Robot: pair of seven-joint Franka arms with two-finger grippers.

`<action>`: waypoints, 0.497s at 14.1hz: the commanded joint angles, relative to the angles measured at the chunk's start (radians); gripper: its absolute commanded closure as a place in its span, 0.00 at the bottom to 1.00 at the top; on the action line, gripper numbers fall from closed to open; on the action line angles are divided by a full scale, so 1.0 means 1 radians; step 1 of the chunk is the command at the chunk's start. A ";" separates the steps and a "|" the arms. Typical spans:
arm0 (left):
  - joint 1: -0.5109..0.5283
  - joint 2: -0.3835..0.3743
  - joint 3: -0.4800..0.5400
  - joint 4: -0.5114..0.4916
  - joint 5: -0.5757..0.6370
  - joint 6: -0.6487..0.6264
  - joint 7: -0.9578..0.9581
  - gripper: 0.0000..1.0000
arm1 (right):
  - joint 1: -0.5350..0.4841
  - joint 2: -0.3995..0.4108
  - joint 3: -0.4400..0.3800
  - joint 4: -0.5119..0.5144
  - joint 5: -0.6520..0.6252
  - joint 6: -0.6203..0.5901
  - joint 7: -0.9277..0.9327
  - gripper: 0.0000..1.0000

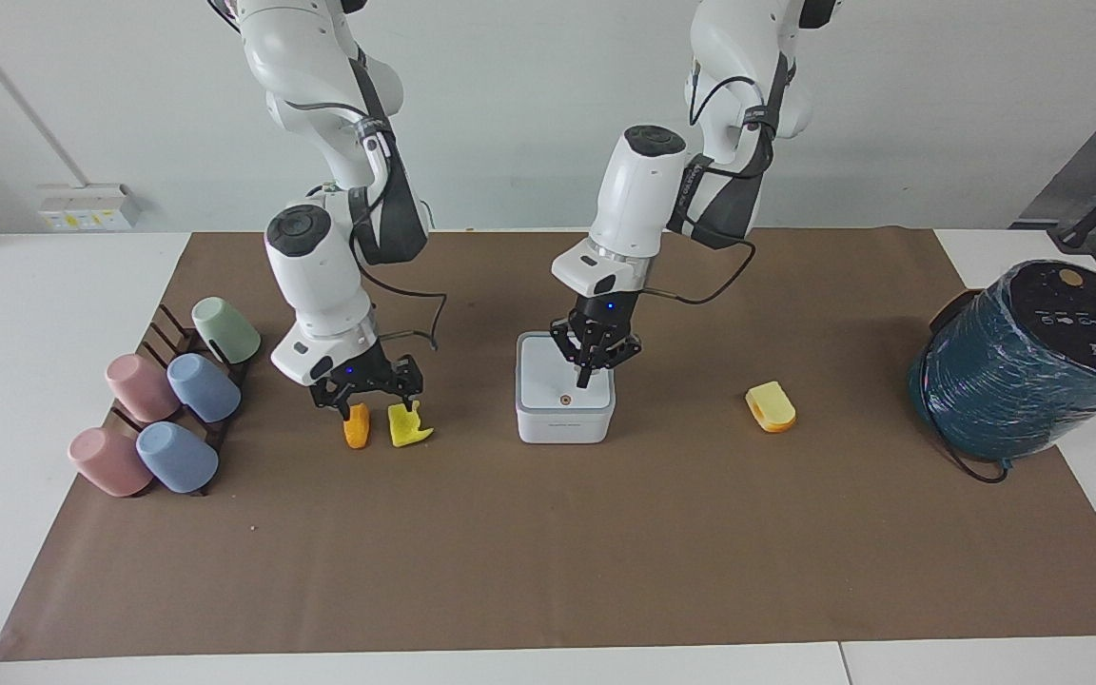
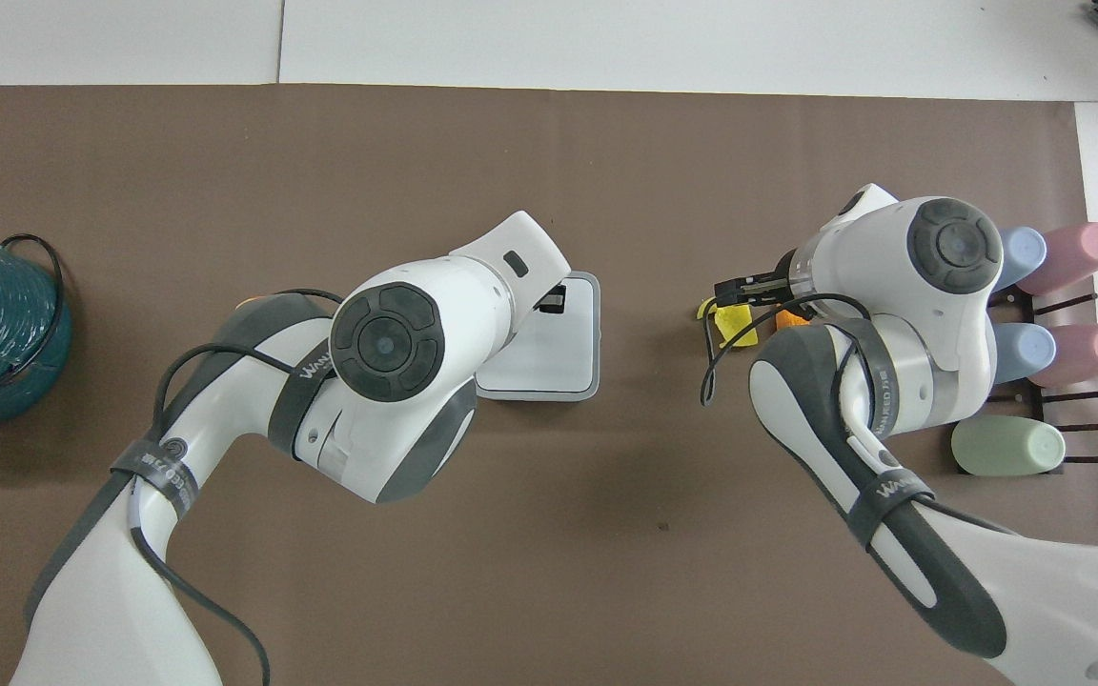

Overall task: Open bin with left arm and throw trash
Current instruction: 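Lift the lid with the left gripper while the right gripper grasps the yellow piece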

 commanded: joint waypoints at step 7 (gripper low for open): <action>-0.038 0.053 0.019 0.027 0.005 -0.067 -0.020 1.00 | 0.009 0.045 0.006 -0.066 0.018 0.076 -0.065 0.25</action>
